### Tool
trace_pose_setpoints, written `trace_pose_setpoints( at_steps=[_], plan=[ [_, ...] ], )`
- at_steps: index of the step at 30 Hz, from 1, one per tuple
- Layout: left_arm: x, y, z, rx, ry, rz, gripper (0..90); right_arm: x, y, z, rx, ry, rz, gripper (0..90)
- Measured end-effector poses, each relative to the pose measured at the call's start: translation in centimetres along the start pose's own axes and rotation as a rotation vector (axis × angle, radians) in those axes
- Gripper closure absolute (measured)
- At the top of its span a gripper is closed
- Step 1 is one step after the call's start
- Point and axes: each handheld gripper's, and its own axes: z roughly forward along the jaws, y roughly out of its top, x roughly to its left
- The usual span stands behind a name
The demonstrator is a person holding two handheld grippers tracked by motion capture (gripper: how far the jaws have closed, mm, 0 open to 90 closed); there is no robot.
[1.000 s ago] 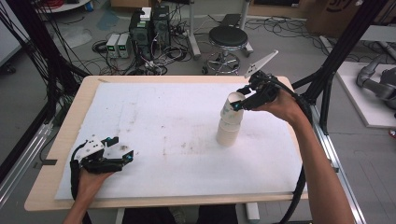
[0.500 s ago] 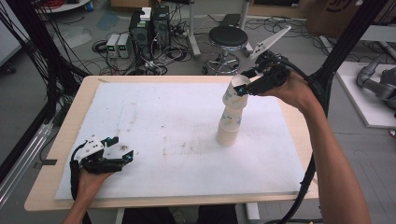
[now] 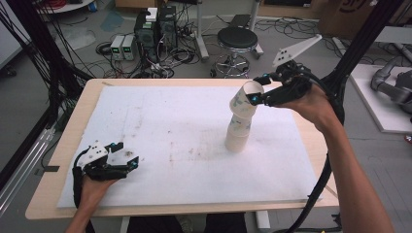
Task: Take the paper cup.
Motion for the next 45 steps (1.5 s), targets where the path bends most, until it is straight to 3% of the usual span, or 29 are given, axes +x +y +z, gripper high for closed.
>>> trace_pose_setpoints(
  at_steps=[5, 8, 11, 14, 19, 25, 28, 38, 45],
  plan=[
    [0.1, 0.0, 0.0, -0.005, -0.008, -0.004, 13.9, 1.2, -1.2, -0.2, -0.05, 0.013, -0.003, 37.8],
    [0.0, 0.0, -0.1, -0.013, -0.013, 0.005, 13.9, 2.3, -2.4, 0.0, -0.116, 0.04, -0.001, 37.8],
    [0.1, -0.1, -0.3, -0.027, -0.016, 0.003, 13.9, 3.0, -2.9, 0.4, -0.136, 0.051, -0.006, 37.8],
    [0.1, -0.1, -0.3, -0.024, -0.021, 0.002, 13.9, 4.2, -4.0, 1.4, -0.206, 0.073, -0.003, 37.8],
    [0.0, -0.1, -0.2, -0.022, -0.026, 0.005, 13.9, 5.3, -5.2, 2.6, -0.254, 0.093, 0.007, 37.8],
    [0.2, 0.0, 0.0, 0.0, -0.027, -0.013, 13.9, 6.8, -7.2, 4.2, -0.336, 0.087, 0.021, 37.7],
    [0.1, 0.0, -0.1, -0.014, -0.035, 0.005, 13.9, 7.8, -8.5, 5.2, -0.375, 0.088, 0.03, 37.7],
    [0.0, -0.2, -0.4, -0.038, -0.033, 0.022, 13.9, 9.8, -10.3, 8.1, -0.423, 0.106, 0.008, 37.7],
    [0.0, -0.1, -0.3, -0.027, -0.033, 0.013, 13.9, 10.1, -10.8, 9.4, -0.423, 0.131, 0.003, 37.6]
  ],
)
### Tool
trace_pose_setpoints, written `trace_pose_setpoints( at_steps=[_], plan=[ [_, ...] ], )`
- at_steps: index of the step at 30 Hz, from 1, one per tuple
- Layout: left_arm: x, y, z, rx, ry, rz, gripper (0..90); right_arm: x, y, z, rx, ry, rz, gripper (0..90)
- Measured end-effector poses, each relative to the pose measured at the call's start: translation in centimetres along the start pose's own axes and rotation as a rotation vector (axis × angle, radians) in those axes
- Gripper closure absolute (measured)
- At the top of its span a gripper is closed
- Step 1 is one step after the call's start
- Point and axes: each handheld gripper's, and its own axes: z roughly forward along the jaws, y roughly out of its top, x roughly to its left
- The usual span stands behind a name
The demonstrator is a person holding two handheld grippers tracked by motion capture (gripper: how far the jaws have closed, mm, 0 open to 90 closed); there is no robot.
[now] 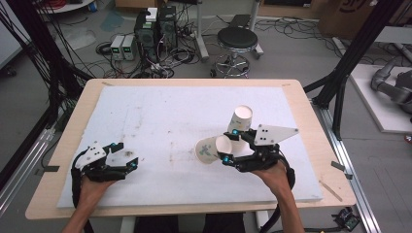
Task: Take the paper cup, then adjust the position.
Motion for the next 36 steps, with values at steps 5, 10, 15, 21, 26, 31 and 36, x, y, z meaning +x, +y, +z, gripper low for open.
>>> trace_pose_setpoints(
  at_steps=[5, 10, 15, 21, 26, 31, 36],
  plan=[
    [0.0, 0.0, 0.0, -0.001, 0.0, 0.003, 13.9, -0.1, -0.8, 0.6, -0.004, 0.008, 0.024, 37.7],
    [0.0, 0.0, -0.1, -0.008, 0.002, 0.0, 13.9, -0.2, -1.0, 0.8, -0.01, 0.013, 0.033, 37.7],
    [0.0, 0.0, -0.1, -0.009, 0.002, 0.001, 13.9, -0.2, -1.1, 0.9, -0.012, 0.01, 0.031, 37.6],
    [-0.1, -0.1, -0.1, -0.015, 0.003, 0.004, 13.9, -0.5, -1.2, 1.1, -0.014, 0.021, 0.036, 37.7],
    [0.0, -0.1, -0.2, -0.017, -0.018, 0.007, 13.9, -0.6, -1.3, 1.2, -0.009, 0.025, 0.04, 37.6],
    [0.4, 0.3, -0.4, -0.032, -0.052, -0.001, 13.7, -0.9, -1.2, 1.4, -0.014, 0.044, 0.042, 37.7],
    [0.3, 2.1, -0.9, -0.078, -0.121, 0.025, 13.6, -1.0, -1.1, 1.8, -0.008, 0.061, 0.034, 37.6]
  ],
)
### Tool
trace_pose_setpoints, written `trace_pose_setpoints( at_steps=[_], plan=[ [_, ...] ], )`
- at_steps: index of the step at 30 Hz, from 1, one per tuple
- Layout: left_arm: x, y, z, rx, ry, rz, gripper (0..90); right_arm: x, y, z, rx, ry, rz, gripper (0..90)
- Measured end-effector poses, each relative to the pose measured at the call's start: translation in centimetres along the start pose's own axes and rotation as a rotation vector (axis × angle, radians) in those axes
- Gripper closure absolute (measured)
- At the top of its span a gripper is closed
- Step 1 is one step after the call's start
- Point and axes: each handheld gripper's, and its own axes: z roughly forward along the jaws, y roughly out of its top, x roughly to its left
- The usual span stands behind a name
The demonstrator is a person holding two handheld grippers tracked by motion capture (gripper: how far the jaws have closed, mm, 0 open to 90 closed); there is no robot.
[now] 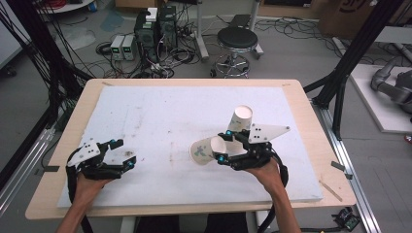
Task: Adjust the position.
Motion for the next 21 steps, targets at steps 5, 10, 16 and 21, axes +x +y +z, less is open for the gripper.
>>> trace_pose_setpoints(
  at_steps=[5, 10, 16, 21],
  plan=[
    [0.0, 2.3, 0.0, -0.004, -0.128, 0.024, 13.6, -0.1, 0.4, 0.4, -0.001, 0.024, -0.002, 37.7],
    [-0.3, 4.0, 0.5, -0.004, -0.203, 0.065, 13.6, -0.2, 0.5, 0.6, 0.0, 0.041, -0.008, 37.7],
    [-1.7, 5.2, 2.0, 0.012, -0.28, 0.093, 13.6, -0.3, 0.7, 0.8, -0.005, 0.059, -0.006, 37.7],
    [-3.8, 6.1, 4.7, 0.009, -0.408, 0.12, 13.5, -0.3, 0.8, 1.0, -0.011, 0.08, -0.013, 37.7]
  ],
)
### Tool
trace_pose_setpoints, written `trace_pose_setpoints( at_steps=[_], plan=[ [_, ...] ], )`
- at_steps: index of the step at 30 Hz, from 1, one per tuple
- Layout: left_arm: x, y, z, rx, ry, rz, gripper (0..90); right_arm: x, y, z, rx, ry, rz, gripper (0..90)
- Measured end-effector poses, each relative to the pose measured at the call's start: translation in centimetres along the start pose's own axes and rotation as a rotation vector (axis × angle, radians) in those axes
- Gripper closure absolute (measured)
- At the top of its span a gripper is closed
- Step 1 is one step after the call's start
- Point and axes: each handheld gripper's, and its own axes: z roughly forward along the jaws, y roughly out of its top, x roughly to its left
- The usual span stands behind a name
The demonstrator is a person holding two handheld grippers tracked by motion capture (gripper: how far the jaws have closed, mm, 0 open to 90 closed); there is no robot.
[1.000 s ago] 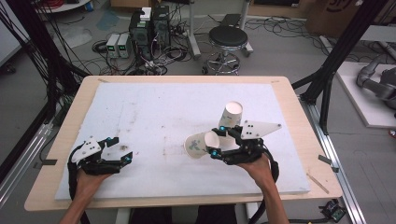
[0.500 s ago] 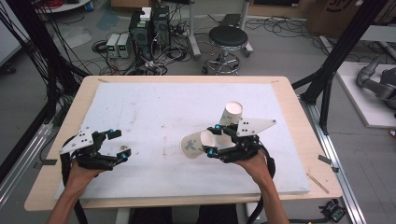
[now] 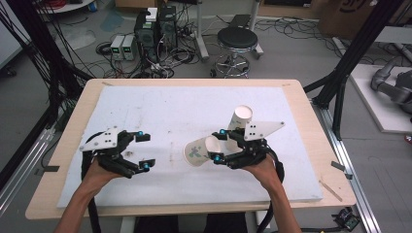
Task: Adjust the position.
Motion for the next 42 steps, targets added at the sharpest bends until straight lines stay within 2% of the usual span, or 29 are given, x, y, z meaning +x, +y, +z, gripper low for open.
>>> trace_pose_setpoints(
  at_steps=[1, 4, 8, 14, 16, 20, 25, 30, 34, 39, 42],
  plan=[
    [0.0, 0.0, 0.0, 0.0, 0.0, 0.0, 13.5, 0.0, 0.0, 0.0, 0.0, 0.0, 0.0, 37.7],
    [-0.4, 0.6, 1.6, -0.014, -0.051, 0.01, 13.5, 0.0, 0.1, 0.2, 0.003, 0.021, -0.004, 37.7],
    [-0.8, 1.3, 3.8, -0.006, -0.098, 0.026, 13.5, 0.1, 0.1, 0.4, 0.004, 0.037, -0.005, 37.7],
    [-0.9, 1.9, 5.6, -0.004, -0.138, 0.035, 13.3, 0.2, 0.3, 0.8, 0.006, 0.067, -0.011, 37.7],
    [-0.9, 2.1, 6.6, -0.009, -0.172, 0.036, 12.8, 0.3, 0.3, 0.9, 0.005, 0.08, -0.014, 37.7],
    [-1.1, 2.4, 7.7, -0.007, -0.196, 0.039, 12.1, 0.4, 0.4, 1.0, 0.0, 0.094, -0.018, 37.7],
    [-1.1, 2.4, 8.4, -0.004, -0.207, 0.035, 7.2, 0.4, 0.4, 1.0, 0.002, 0.098, -0.017, 37.7],
    [-1.3, 2.0, 9.4, 0.025, -0.215, 0.045, 7.2, 0.4, 0.5, 1.1, -0.004, 0.101, -0.015, 37.7],
    [-1.3, 1.9, 9.7, 0.037, -0.207, 0.046, 7.2, 0.5, 0.5, 1.2, -0.002, 0.109, -0.015, 37.7],
    [-1.3, 1.4, 10.1, 0.048, -0.217, 0.029, 7.6, 0.5, 0.5, 1.2, -0.007, 0.114, -0.015, 37.7],
    [-1.4, 1.4, 10.2, 0.05, -0.218, 0.037, 10.2, 0.5, 0.5, 1.2, -0.011, 0.118, -0.012, 37.7]
  ],
)
